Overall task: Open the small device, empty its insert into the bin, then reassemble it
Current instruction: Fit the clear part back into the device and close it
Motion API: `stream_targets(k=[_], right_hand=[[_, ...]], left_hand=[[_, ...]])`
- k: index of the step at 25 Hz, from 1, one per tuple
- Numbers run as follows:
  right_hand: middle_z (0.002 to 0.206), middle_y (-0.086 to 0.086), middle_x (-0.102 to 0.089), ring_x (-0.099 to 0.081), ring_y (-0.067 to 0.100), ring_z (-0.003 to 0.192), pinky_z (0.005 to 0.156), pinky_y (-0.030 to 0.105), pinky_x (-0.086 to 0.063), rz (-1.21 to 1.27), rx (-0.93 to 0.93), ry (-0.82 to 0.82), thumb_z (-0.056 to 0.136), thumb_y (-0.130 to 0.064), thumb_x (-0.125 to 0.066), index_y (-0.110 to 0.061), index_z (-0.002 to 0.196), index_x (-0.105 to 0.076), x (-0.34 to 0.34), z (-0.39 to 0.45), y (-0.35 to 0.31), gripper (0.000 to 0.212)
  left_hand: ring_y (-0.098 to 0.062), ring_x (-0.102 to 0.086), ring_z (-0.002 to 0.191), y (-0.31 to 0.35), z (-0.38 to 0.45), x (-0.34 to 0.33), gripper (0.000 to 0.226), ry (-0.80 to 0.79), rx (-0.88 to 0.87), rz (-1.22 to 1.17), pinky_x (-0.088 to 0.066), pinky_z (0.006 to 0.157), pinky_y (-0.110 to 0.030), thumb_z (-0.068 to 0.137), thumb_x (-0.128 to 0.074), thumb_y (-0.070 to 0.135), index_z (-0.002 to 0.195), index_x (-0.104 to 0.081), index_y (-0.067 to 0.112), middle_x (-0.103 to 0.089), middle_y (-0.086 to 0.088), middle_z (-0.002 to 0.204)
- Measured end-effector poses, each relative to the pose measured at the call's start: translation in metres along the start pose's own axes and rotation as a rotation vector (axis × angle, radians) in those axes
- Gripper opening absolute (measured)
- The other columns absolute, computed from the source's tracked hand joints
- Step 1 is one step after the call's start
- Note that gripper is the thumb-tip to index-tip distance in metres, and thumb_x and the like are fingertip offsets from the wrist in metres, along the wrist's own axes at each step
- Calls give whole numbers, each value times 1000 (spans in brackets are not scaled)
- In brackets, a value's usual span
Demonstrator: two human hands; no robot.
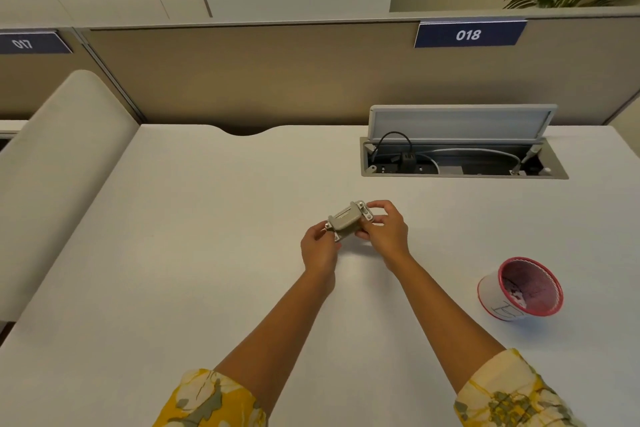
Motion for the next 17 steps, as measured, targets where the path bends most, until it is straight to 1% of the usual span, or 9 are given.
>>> stream_targets(k=[2,4,5,8,11,12,13,15,17], right_hand=[[91,6,-68,-70,14,78,53,19,-57,-24,11,-5,81,-15,-77,-25,103,-60,-10,11,-5,30],[92,4,-68,-69,16,81,54,17,-56,-56,30,-4,81,-16,-78,-24,104,-60,-18,25,-10,31],[94,3,-68,-69,17,83,55,17,-56,-87,48,-3,80,-17,-78,-22,105,-61,-21,32,-12,31],[104,3,-69,-64,15,91,65,17,-54,-188,90,36,80,-19,-78,-14,110,-65,-29,51,-16,33],[115,9,-69,-64,21,102,85,35,-58,-198,73,73,83,-18,-76,-8,116,-65,-38,68,-16,36],[117,10,-68,-63,22,104,89,39,-57,-192,65,80,85,-18,-74,-7,117,-65,-42,72,-17,35],[118,10,-68,-63,23,105,90,39,-57,-185,66,86,86,-17,-72,-7,118,-64,-46,75,-17,34],[117,10,-68,-63,21,102,86,31,-56,-174,86,97,88,-17,-70,-8,117,-64,-55,83,-18,31],[115,10,-69,-65,21,101,79,23,-52,-194,100,117,89,-15,-69,-8,116,-64,-62,87,-17,29]], left_hand=[[-25,-61,114,6,10,-4,40,16,-20,32,-52,100,-38,93,-47,-2,126,-62,15,-65,-7,124],[-25,-59,118,12,22,-7,43,24,-43,59,-49,105,-39,92,-48,-2,127,-63,17,-65,-5,127],[-24,-59,119,16,28,-7,42,32,-50,66,-48,104,-36,92,-49,-1,127,-63,17,-65,-5,128],[-21,-58,116,26,47,-9,40,33,-75,87,-46,91,-26,92,-50,2,126,-64,19,-64,-2,128],[-18,-55,110,31,61,-21,37,-7,-127,178,-42,72,-14,95,-47,5,122,-64,23,-59,0,128],[-19,-56,110,32,65,-24,38,-15,-144,203,-41,70,-13,95,-45,4,122,-63,23,-59,1,129],[-18,-56,111,32,68,-26,40,-15,-162,222,-40,70,-12,94,-44,3,122,-63,24,-58,0,129],[-17,-55,112,36,77,-28,42,-15,-215,257,-41,75,-11,92,-44,-1,124,-60,22,-55,-1,131],[-16,-52,117,43,86,-29,44,-55,-268,319,-43,87,-12,92,-45,-4,129,-54,19,-48,-4,137]])
Point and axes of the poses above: each hand's wrist, its own z-axis towards the middle knuckle, its own x-axis out of the back of the hand, y = z × x, the point moved 2 cm from there along z, towards the middle knuckle
